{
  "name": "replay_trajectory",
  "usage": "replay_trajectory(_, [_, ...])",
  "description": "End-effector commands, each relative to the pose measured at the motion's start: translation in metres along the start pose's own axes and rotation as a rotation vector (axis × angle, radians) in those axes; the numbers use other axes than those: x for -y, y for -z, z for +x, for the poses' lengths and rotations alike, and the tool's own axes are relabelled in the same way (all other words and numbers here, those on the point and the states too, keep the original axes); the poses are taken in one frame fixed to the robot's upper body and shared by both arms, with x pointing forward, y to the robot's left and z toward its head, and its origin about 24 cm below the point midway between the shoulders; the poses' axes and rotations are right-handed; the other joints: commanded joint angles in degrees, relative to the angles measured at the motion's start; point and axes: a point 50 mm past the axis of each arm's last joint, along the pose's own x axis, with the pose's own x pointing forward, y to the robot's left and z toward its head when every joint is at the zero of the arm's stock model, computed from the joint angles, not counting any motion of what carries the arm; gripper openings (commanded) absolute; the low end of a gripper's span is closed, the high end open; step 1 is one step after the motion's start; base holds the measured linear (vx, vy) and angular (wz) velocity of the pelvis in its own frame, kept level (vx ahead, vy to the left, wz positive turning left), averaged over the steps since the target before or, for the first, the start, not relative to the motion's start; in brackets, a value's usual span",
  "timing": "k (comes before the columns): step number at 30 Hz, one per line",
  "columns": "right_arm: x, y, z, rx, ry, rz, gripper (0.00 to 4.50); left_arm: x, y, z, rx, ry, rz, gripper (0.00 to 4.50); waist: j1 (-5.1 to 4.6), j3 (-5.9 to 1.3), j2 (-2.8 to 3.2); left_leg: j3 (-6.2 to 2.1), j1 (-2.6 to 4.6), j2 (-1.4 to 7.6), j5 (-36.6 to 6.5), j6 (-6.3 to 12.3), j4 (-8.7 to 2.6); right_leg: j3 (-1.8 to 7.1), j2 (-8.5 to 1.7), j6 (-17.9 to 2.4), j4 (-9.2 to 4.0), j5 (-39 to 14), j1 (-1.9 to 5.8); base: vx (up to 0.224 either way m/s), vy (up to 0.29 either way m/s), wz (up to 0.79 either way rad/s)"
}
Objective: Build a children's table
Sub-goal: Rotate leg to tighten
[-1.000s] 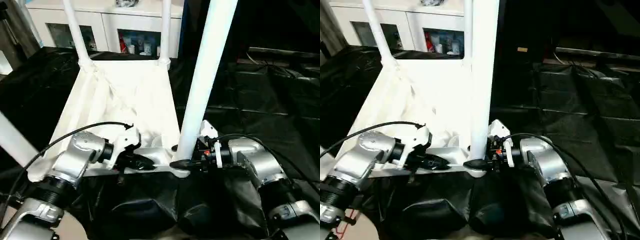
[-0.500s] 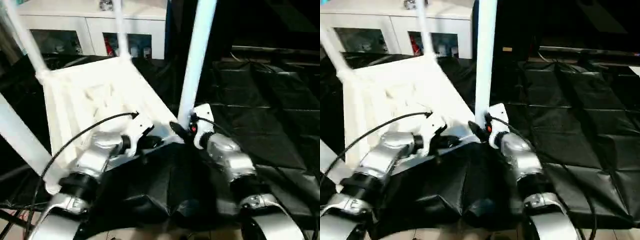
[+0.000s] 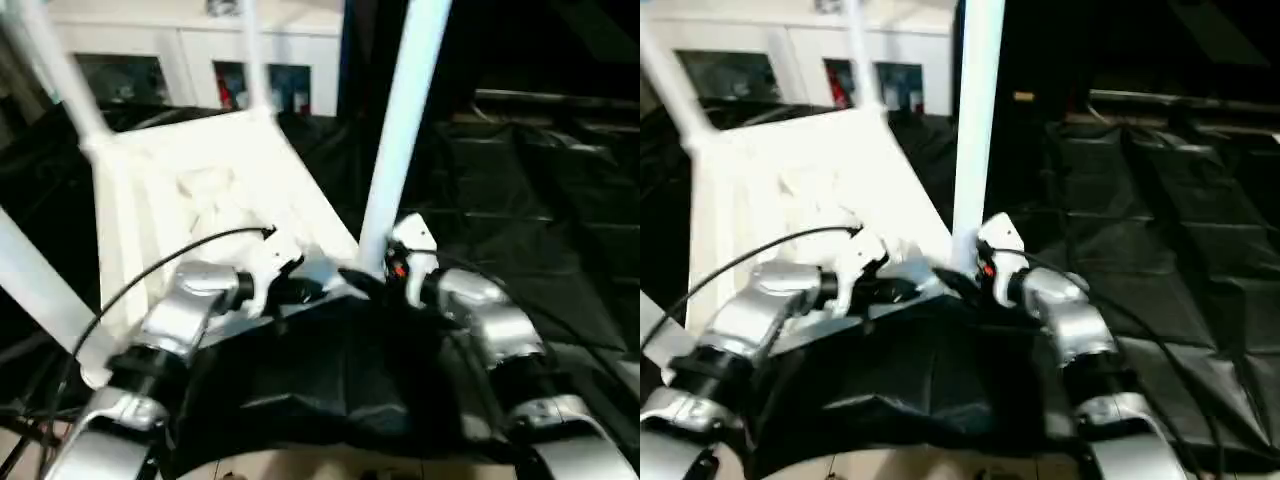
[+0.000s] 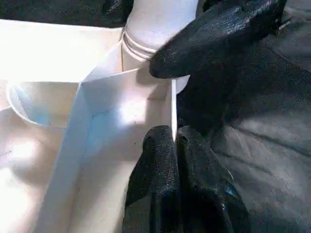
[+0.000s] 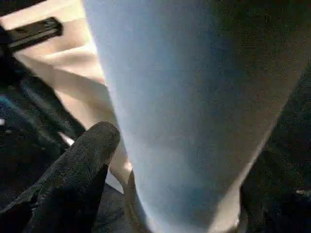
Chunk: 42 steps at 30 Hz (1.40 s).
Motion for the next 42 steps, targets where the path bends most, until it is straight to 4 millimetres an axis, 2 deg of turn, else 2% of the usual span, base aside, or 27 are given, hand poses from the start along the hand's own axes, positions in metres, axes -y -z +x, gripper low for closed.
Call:
replay_trajectory(1, [-0.026, 0.012, 0.008, -0.054, -0.246, 0.019, 3.73, 0.009, -0.015, 0.003, 0.050, 0.098, 0.086, 0.00, 0.08, -3.57, 0.27, 1.03, -0.28, -0.75, -12.1, 3.17, -3.77, 0.91, -2.06, -13.8, -3.88, -9.5, 3.98, 0.000, 0.000, 0.00])
replay_trajectory(6, [-0.025, 0.012, -0.005, -0.083, -0.334, 0.017, 3.73, 0.013, -0.010, -0.008, 0.050, 0.182, 0.100, 0.00, 0.86, -3.44, 0.22, 1.11, -0.32, -0.54, -12.4, 2.92, -3.84, 0.87, -2.17, -13.6, -3.76, -11.0, 3.98, 0.000, 0.000, 0.00])
replay_trajectory(9, [-0.025, 0.012, -0.009, -0.100, -0.355, 0.028, 3.73, 0.015, -0.008, -0.012, 0.040, 0.210, 0.102, 0.00, 0.92, -3.40, 0.25, 1.14, -0.22, -0.48, -12.8, 2.67, -3.90, 0.89, -2.18, -13.1, -3.95, -12.5, 3.81, 0.000, 0.000, 0.00])
replay_trajectory(11, [-0.026, 0.012, -0.015, -0.118, -0.401, 0.030, 3.73, 0.015, -0.005, -0.017, 0.024, 0.234, 0.096, 0.00, 0.94, -3.39, 0.07, 1.11, -0.20, -0.56, -12.9, 2.33, -3.90, 0.94, -2.19, -12.8, -4.04, -13.5, 3.76, 0.000, 0.000, 0.00])
replay_trajectory(15, [-0.027, 0.011, -0.018, -0.124, -0.436, 0.036, 3.39, 0.016, -0.003, -0.019, 0.016, 0.254, 0.089, 0.00, 1.11, -3.44, 0.03, 1.17, -0.26, -0.53, -12.0, 2.45, -3.82, 0.97, -2.19, -12.6, -3.96, -13.0, 3.72, 0.000, 0.000, 0.00])
replay_trajectory(17, [-0.028, 0.012, -0.018, -0.133, -0.444, 0.042, 3.08, 0.017, -0.003, -0.019, 0.016, 0.259, 0.086, 0.00, 1.18, -3.45, 0.02, 1.17, -0.27, -0.59, -11.6, 2.37, -3.83, 0.95, -2.14, -12.7, -3.92, -12.6, 3.76, 0.000, 0.000, 0.00])
replay_trajectory(22, [-0.030, 0.011, -0.017, -0.135, -0.455, 0.055, 2.74, 0.018, -0.003, -0.019, 0.019, 0.267, 0.085, 0.00, 1.42, -3.52, 0.02, 1.20, -0.21, -0.58, -11.2, 2.22, -3.75, 0.98, -2.16, -12.8, -3.80, -12.0, 3.74, 0.000, 0.000, 0.00])
replay_trajectory(25, [-0.030, 0.012, -0.016, -0.133, -0.444, 0.058, 2.70, 0.018, -0.004, -0.018, 0.026, 0.258, 0.080, 0.00, 1.61, -3.52, 0.06, 1.18, -0.21, -0.60, -11.2, 2.02, -3.77, 0.97, -2.18, -12.5, -3.81, -12.2, 3.76, 0.000, 0.000, 0.00])
replay_trajectory(28, [-0.030, 0.013, -0.007, -0.094, -0.364, 0.056, 2.64, 0.012, -0.009, -0.013, 0.053, 0.175, 0.057, 0.00, 1.63, -3.46, 0.09, 1.15, -0.28, -0.69, -11.4, 1.67, -3.78, 0.99, -2.21, -12.3, -3.89, -12.8, 3.74, 0.000, 0.000, 0.00])
replay_trajectory(29, [-0.029, 0.014, 0.001, -0.077, -0.286, 0.067, 2.63, 0.007, -0.013, -0.007, 0.076, 0.108, 0.043, 0.00, 1.54, -3.40, 0.05, 1.20, -0.19, -0.75, -12.0, 1.37, -3.77, 1.04, -2.22, -11.9, -4.11, -14.2, 3.56, 0.000, 0.000, 0.00])
replay_trajectory(30, [-0.029, 0.014, 0.001, -0.077, -0.286, 0.067, 2.61, 0.007, -0.013, -0.007, 0.076, 0.108, 0.043, 0.00, 1.42, -3.28, 0.05, 1.15, -0.13, -0.92, -12.7, 0.78, -3.86, 1.01, -2.19, -11.2, -4.39, -16.4, 3.50, 0.000, 0.000, 0.00])
replay_trajectory(31, [-0.029, 0.016, 0.007, -0.073, -0.233, 0.072, 2.59, 0.004, -0.016, -0.003, 0.091, 0.063, 0.033, 0.00, 1.36, -3.30, -0.03, 1.08, -0.11, -0.99, -13.1, 0.66, -3.90, 0.97, -2.21, -10.8, -4.51, -17.7, 3.61, 0.000, 0.000, 0.00])
replay_trajectory(34, [-0.028, 0.020, 0.023, -0.070, -0.081, 0.080, 2.55, 0.000, -0.023, 0.011, 0.103, -0.023, 0.021, 0.00, 0.56, -3.16, -0.09, 0.94, -0.20, -1.13, -14.5, 0.03, -4.03, 0.90, -2.18, -8.9, -4.96, -22.1, 3.44, 0.000, 0.000, 0.00])
replay_trajectory(36, [-0.027, 0.021, 0.031, -0.065, -0.006, 0.100, 2.52, 0.000, -0.027, 0.018, 0.114, -0.058, 0.011, 0.00, -0.16, -3.16, -0.08, 0.77, -0.24, -1.35, -15.1, -0.18, -4.02, 0.74, -2.21, -7.8, -5.28, -25.3, 3.42, 0.000, 0.000, 0.00])
replay_trajectory(39, [-0.027, 0.022, 0.046, -0.054, 0.149, 0.163, 2.51, 0.002, -0.035, 0.034, 0.139, -0.114, -0.004, 0.00, -0.68, -3.01, -0.05, 0.83, -0.15, -1.45, -15.8, 0.06, -3.92, 0.72, -2.10, -6.9, -5.71, -27.6, 2.98, 0.000, 0.000, 0.00])
replay_trajectory(40, [-0.029, 0.022, 0.053, -0.049, 0.205, 0.178, 2.51, 0.004, -0.038, 0.041, 0.148, -0.129, -0.007, 0.00, -0.73, -3.05, 0.03, 0.68, -0.21, -1.45, -15.7, -0.08, -3.99, 0.63, -2.12, -6.7, -5.68, -28.0, 3.10, 0.000, 0.000, 0.00])
replay_trajectory(42, [-0.035, 0.020, 0.060, -0.044, 0.189, 0.151, 2.51, 0.009, -0.041, 0.047, 0.157, -0.111, -0.006, 0.00, -0.86, -3.10, 0.08, 0.66, -0.09, -1.45, -16.7, 0.20, -3.96, 0.56, -2.12, -5.9, -6.02, -29.2, 2.82, 0.000, 0.000, 0.00])
